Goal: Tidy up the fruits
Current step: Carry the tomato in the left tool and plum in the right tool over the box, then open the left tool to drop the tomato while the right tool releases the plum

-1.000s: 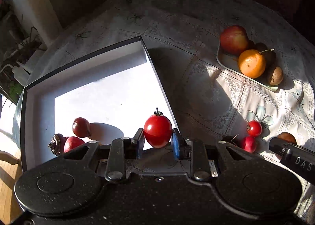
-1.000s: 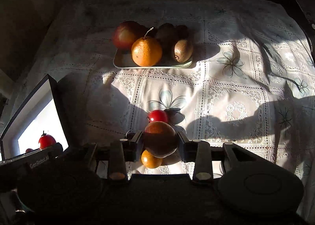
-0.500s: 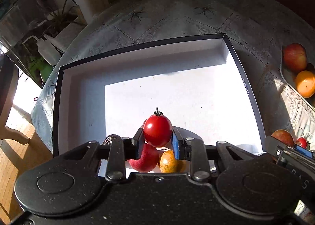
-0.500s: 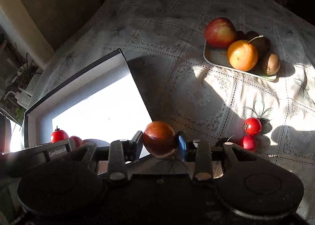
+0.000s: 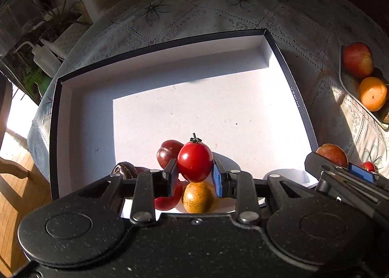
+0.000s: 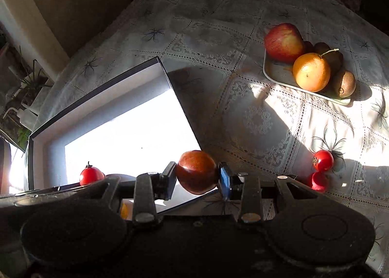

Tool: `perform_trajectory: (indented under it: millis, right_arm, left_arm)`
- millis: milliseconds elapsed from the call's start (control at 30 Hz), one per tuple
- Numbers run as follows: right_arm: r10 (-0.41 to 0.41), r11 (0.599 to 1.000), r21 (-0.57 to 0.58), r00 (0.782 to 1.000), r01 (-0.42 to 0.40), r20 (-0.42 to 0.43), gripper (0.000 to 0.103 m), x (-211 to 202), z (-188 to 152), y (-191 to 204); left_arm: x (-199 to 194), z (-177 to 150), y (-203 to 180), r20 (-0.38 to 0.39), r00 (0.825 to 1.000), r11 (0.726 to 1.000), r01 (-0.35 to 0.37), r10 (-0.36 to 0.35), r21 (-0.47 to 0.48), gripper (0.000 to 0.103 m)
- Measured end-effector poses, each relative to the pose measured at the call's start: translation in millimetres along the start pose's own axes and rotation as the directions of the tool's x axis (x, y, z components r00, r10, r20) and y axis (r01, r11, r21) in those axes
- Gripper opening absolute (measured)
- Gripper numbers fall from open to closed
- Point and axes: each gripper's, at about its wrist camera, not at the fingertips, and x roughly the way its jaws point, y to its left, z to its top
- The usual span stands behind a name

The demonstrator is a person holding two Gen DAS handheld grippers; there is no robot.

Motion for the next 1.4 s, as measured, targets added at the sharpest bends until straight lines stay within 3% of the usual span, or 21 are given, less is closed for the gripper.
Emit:
perform_trajectory:
  millis: [133,700,900,1400]
  right_arm:
    - [-0.001,1.0,0.001,1.0,0.001,0.002,0.038,0,0,0]
    - [-0.019,1.0,-0.001,1.0,0.019,0.004,0.039,5,4,8]
    - [-0.021,1.0,-0.016,0.999,0.022,0.045,0.039,-2,5,11]
    - [-0.027,1.0,-0.009,0.999,0.027,0.017,0.039,0,2,8]
  left_arm:
    - [-1,-1,0,0.004,1.0,1.0,0.005,-0.005,-0.001,0.043]
    - [-5,-9,8,-0.002,1.0,1.0,-0.007,0.007,-0.014,0.043]
    - [-4,-13,8,-0.007,1.0,1.0,-0.007,0.007,-0.006,0.043]
    - [-4,-18,5,-0.027,1.0,1.0,-0.007,0.007,-0.004,0.043]
